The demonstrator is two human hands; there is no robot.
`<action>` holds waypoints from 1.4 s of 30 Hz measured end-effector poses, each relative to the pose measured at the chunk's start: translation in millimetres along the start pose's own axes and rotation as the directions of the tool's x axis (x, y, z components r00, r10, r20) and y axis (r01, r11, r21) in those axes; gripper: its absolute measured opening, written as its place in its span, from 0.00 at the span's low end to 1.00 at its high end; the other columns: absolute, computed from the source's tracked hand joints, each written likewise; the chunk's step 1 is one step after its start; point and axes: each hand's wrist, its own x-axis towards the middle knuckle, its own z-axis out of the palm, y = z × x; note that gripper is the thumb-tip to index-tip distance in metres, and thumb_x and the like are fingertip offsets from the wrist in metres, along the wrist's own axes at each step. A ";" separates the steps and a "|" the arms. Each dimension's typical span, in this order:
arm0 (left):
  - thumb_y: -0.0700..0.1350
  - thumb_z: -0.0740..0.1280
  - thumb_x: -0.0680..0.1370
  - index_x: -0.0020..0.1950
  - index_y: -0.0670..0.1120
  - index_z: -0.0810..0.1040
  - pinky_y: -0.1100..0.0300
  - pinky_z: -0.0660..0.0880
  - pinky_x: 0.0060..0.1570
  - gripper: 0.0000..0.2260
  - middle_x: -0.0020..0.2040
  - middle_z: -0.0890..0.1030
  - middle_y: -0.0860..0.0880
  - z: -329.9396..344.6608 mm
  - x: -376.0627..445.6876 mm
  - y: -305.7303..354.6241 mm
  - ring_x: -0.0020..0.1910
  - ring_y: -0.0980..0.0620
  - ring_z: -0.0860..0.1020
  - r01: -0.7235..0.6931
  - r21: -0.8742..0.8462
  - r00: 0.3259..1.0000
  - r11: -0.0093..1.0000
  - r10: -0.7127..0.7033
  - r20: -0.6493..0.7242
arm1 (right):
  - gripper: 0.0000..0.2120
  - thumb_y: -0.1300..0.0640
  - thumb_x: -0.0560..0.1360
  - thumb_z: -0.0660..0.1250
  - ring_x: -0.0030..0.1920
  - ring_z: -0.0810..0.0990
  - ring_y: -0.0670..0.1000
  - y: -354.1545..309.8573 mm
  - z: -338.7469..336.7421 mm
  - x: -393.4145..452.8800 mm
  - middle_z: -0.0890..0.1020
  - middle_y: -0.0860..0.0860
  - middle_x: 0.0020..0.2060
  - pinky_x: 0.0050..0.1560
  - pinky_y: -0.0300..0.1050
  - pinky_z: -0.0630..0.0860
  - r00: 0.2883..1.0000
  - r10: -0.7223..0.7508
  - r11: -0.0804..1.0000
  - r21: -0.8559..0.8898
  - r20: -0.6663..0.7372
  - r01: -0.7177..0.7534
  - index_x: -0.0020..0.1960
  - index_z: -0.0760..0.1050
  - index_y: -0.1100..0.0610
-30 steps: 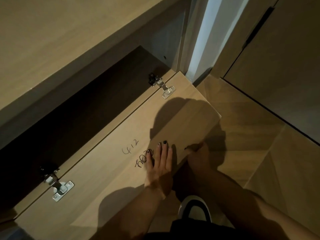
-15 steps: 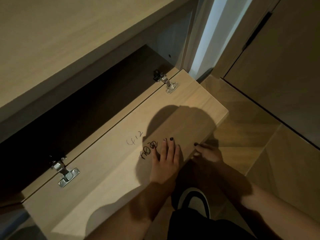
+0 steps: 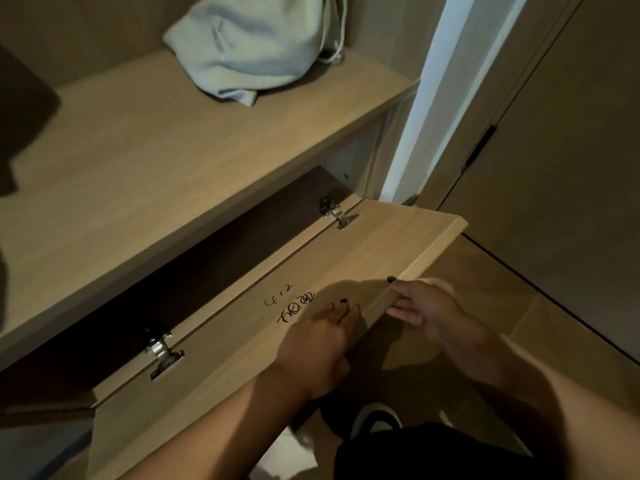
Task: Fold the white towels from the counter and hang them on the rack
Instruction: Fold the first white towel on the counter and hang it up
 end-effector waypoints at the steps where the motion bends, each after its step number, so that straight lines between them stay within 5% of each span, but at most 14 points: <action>1: 0.46 0.62 0.80 0.81 0.49 0.51 0.55 0.67 0.67 0.32 0.77 0.62 0.46 -10.5 -4.4 -1.3 0.72 0.46 0.66 -0.008 -0.012 1.000 1.000 0.008 -0.026 | 0.11 0.67 0.74 0.70 0.44 0.83 0.56 -10.2 5.3 -3.7 0.82 0.62 0.46 0.32 0.46 0.82 1.000 -0.008 1.000 0.004 -0.001 0.008 0.56 0.74 0.66; 8: 0.47 0.60 0.82 0.65 0.56 0.69 0.58 0.77 0.53 0.13 0.54 0.77 0.55 -46.4 -18.9 -28.3 0.50 0.58 0.76 -0.009 -0.190 0.992 0.982 -0.016 -0.128 | 0.13 0.68 0.75 0.68 0.44 0.86 0.56 -57.4 38.6 -21.1 0.83 0.60 0.49 0.35 0.45 0.82 0.999 -0.030 1.000 -0.003 0.039 0.030 0.58 0.72 0.61; 13: 0.49 0.60 0.81 0.67 0.56 0.72 0.59 0.76 0.57 0.14 0.61 0.76 0.55 -59.8 -23.1 -41.0 0.59 0.58 0.75 -0.022 -0.081 0.944 0.996 -0.006 -0.329 | 0.13 0.69 0.77 0.65 0.47 0.85 0.56 -74.0 56.4 -18.7 0.83 0.59 0.52 0.41 0.47 0.83 0.982 -0.135 0.991 -0.006 0.129 0.137 0.59 0.72 0.60; 17: 0.50 0.75 0.66 0.65 0.49 0.78 0.48 0.77 0.54 0.28 0.68 0.75 0.44 -73.8 -29.1 -47.4 0.64 0.44 0.71 0.159 0.221 0.835 0.962 -0.012 -0.550 | 0.15 0.67 0.78 0.64 0.49 0.85 0.57 -83.9 73.4 -18.1 0.80 0.60 0.55 0.42 0.47 0.84 0.972 -0.180 0.983 -0.019 0.154 0.185 0.64 0.69 0.60; 21: 0.62 0.78 0.61 0.77 0.45 0.63 0.40 0.66 0.66 0.50 0.77 0.60 0.38 -93.4 -33.3 -61.2 0.73 0.39 0.58 0.402 0.214 0.756 0.890 -0.191 -0.626 | 0.15 0.63 0.80 0.63 0.49 0.84 0.55 -93.1 92.2 -23.3 0.79 0.59 0.57 0.39 0.43 0.84 0.961 -0.208 0.974 -0.048 0.180 0.220 0.66 0.67 0.57; 23: 0.67 0.72 0.67 0.81 0.47 0.47 0.41 0.51 0.74 0.53 0.80 0.47 0.41 -104.5 -33.8 -65.2 0.79 0.41 0.47 0.480 0.146 0.733 0.865 -0.303 -0.609 | 0.19 0.61 0.81 0.62 0.48 0.84 0.55 -95.6 103.1 -25.6 0.78 0.59 0.58 0.38 0.43 0.84 0.964 -0.206 0.976 -0.032 0.170 0.215 0.70 0.65 0.57; 25: 0.69 0.67 0.70 0.80 0.47 0.40 0.43 0.46 0.77 0.53 0.80 0.42 0.42 -106.8 -31.4 -70.3 0.79 0.43 0.42 0.538 0.099 0.710 0.837 -0.386 -0.590 | 0.21 0.58 0.82 0.60 0.49 0.84 0.56 -94.3 111.9 -31.2 0.77 0.59 0.57 0.39 0.46 0.84 0.972 -0.163 0.987 0.019 0.169 0.162 0.74 0.62 0.57; 29: 0.68 0.68 0.69 0.80 0.45 0.54 0.41 0.59 0.74 0.48 0.79 0.59 0.42 -101.7 -30.2 -79.7 0.78 0.41 0.57 0.531 0.129 0.696 0.837 -0.344 -0.630 | 0.20 0.54 0.84 0.57 0.65 0.75 0.61 -85.6 128.4 -53.4 0.72 0.59 0.66 0.54 0.53 0.82 0.965 -0.060 0.991 0.129 0.256 0.027 0.75 0.62 0.54; 33: 0.61 0.71 0.71 0.78 0.45 0.62 0.42 0.64 0.70 0.41 0.76 0.66 0.42 -97.2 -27.9 -87.2 0.75 0.42 0.65 0.522 0.134 0.656 0.843 -0.296 -0.694 | 0.22 0.51 0.84 0.54 0.75 0.59 0.65 -96.2 147.1 -69.6 0.57 0.57 0.77 0.69 0.63 0.68 0.944 -0.088 0.974 0.225 0.318 0.015 0.78 0.58 0.48; 37: 0.56 0.71 0.74 0.77 0.45 0.64 0.43 0.65 0.69 0.35 0.74 0.69 0.42 -92.1 -24.2 -90.1 0.73 0.42 0.67 0.520 0.117 0.615 0.846 -0.276 -0.739 | 0.27 0.47 0.82 0.58 0.77 0.54 0.62 -106.0 159.3 -70.7 0.57 0.52 0.78 0.71 0.67 0.62 0.926 -0.138 0.970 0.235 0.352 0.055 0.79 0.55 0.48; 42: 0.49 0.71 0.76 0.75 0.43 0.68 0.44 0.69 0.66 0.30 0.72 0.72 0.41 -88.6 -21.5 -95.3 0.71 0.41 0.70 0.491 0.125 0.560 0.862 -0.202 -0.803 | 0.30 0.47 0.79 0.66 0.77 0.57 0.58 -111.5 170.8 -68.2 0.60 0.52 0.77 0.68 0.67 0.66 0.933 -0.125 0.976 0.209 0.336 0.056 0.77 0.59 0.51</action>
